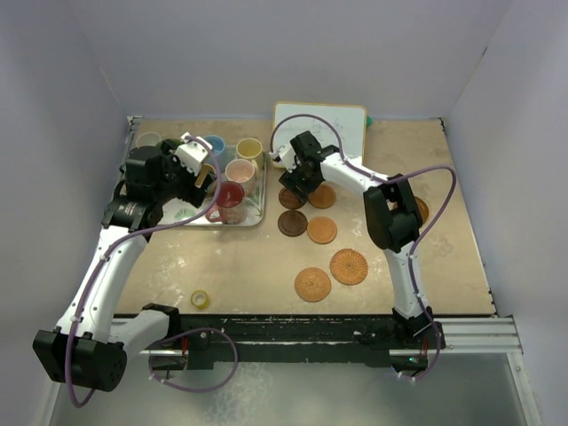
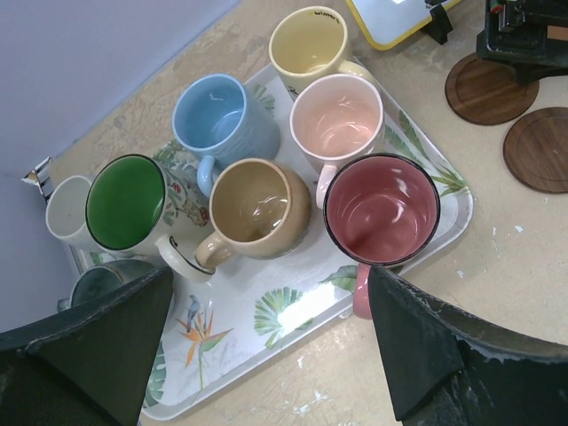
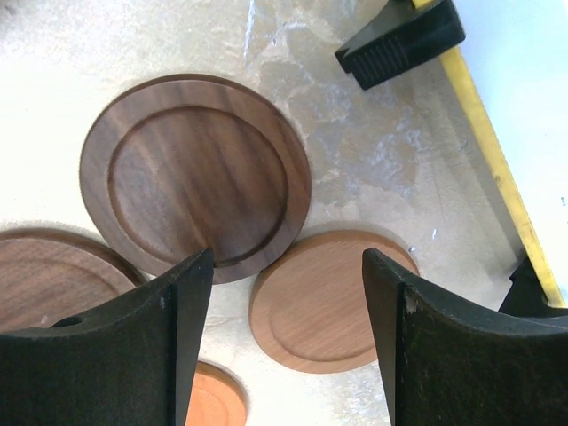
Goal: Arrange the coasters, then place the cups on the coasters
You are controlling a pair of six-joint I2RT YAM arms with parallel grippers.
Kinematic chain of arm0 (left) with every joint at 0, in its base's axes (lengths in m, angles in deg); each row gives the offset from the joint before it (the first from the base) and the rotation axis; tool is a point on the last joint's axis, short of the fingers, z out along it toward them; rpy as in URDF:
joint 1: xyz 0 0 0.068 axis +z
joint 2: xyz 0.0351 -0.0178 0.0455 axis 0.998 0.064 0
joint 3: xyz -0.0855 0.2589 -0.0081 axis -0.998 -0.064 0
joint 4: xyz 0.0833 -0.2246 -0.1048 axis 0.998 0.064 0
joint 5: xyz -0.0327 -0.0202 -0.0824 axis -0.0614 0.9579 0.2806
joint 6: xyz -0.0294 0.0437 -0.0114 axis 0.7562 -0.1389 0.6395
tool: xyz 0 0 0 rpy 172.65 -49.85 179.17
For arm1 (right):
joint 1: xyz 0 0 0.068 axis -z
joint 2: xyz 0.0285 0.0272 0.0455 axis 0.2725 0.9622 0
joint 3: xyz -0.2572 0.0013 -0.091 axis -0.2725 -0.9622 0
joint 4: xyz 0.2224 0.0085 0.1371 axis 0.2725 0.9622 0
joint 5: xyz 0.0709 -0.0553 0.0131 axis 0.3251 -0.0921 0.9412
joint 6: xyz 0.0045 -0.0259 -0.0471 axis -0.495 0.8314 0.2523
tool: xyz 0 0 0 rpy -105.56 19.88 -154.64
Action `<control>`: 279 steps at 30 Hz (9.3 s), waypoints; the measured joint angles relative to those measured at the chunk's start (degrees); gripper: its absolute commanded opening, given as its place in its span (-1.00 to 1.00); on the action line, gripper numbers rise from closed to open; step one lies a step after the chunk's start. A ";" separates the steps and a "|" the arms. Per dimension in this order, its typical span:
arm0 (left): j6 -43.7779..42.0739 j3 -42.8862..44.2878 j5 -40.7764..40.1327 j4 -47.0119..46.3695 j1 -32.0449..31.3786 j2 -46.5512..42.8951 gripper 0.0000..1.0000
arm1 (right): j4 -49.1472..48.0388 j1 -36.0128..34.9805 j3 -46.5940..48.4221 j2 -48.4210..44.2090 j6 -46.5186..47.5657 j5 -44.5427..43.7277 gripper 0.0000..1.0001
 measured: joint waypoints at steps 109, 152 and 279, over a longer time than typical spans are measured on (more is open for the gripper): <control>1.38 -2.58 -2.12 -2.56 0.31 -2.82 0.76 | 3.48 -14.60 -17.77 -11.39 10.23 9.09 0.36; 1.29 -2.60 -0.76 -2.45 0.33 -3.67 0.76 | 7.04 -14.60 -22.82 -15.26 14.62 10.23 0.29; 0.13 -3.61 -2.23 -2.49 0.39 -3.82 0.77 | 2.80 28.94 -45.99 -36.35 11.65 5.95 0.43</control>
